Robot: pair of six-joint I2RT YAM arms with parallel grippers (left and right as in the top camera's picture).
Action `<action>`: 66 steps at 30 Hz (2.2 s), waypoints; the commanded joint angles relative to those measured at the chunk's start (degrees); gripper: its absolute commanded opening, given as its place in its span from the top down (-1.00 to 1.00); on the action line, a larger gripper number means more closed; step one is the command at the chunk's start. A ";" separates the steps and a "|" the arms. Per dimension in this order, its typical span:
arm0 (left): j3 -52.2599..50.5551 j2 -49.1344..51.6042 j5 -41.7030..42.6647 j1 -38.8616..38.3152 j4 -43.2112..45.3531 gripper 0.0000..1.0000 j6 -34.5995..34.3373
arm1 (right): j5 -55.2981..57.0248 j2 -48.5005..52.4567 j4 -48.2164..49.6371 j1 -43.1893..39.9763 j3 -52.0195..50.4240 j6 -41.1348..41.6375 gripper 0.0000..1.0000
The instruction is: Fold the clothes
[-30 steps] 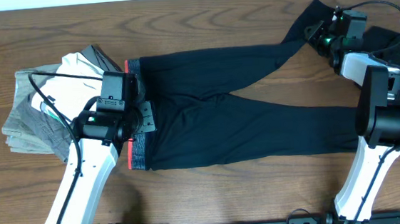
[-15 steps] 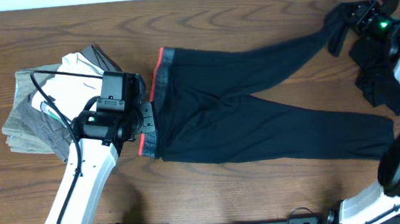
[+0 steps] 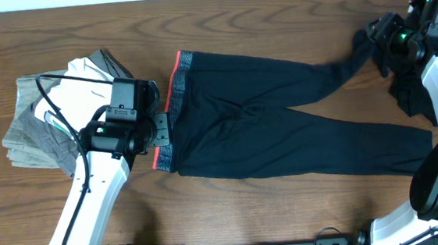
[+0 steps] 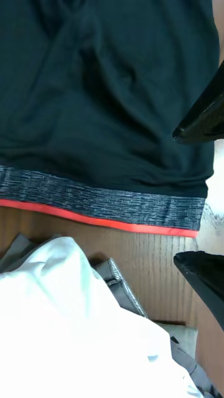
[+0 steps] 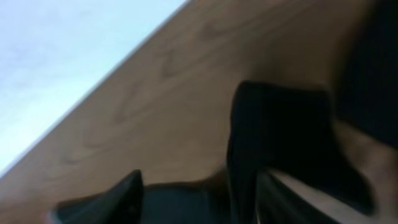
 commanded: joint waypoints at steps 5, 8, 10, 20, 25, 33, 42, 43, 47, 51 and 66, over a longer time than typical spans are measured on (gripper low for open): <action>0.72 1.77 -0.24 -0.02 0.09 -0.15 1.03 | 8.79 1.99 -3.87 -2.97 -0.02 -7.61 -0.29; 0.72 2.16 -0.24 -0.02 0.07 -0.15 1.03 | 7.80 4.57 -5.62 -5.03 -0.02 -7.61 -0.29; 0.72 2.34 -0.24 -0.02 0.04 -0.15 1.03 | 5.77 6.97 -7.80 -6.01 -0.02 -7.63 -0.28; 0.72 2.34 -0.24 -0.02 0.20 -0.15 1.03 | 2.99 17.46 -6.86 -7.13 -0.02 -9.75 -0.12; 0.72 2.34 -0.24 -0.02 1.03 -0.16 1.03 | -2.71 20.06 -2.34 -7.13 -0.02 -9.70 -0.06; 0.72 2.34 -0.24 -0.02 1.57 -0.17 1.03 | -9.35 19.98 5.33 -7.52 0.42 -10.12 0.87; 0.72 2.34 -0.24 -0.02 1.79 -0.16 1.03 | 3.87 8.72 -9.66 -8.17 5.55 -17.44 0.95; 0.72 2.34 -0.24 -0.02 1.92 -0.16 1.03 | 6.19 7.06 -12.85 -7.87 6.36 -17.97 0.94; 0.72 2.34 -0.24 -0.02 2.01 -0.16 1.03 | 10.93 2.40 -22.40 -6.54 8.04 -18.16 0.94; 0.72 2.34 -0.24 -0.02 1.97 -0.16 1.03 | 17.77 -0.83 -32.17 -4.35 8.44 -18.12 0.92; 0.72 2.34 -0.22 -0.02 1.49 -0.16 1.03 | 23.47 7.19 -18.23 0.44 8.22 -18.10 -0.36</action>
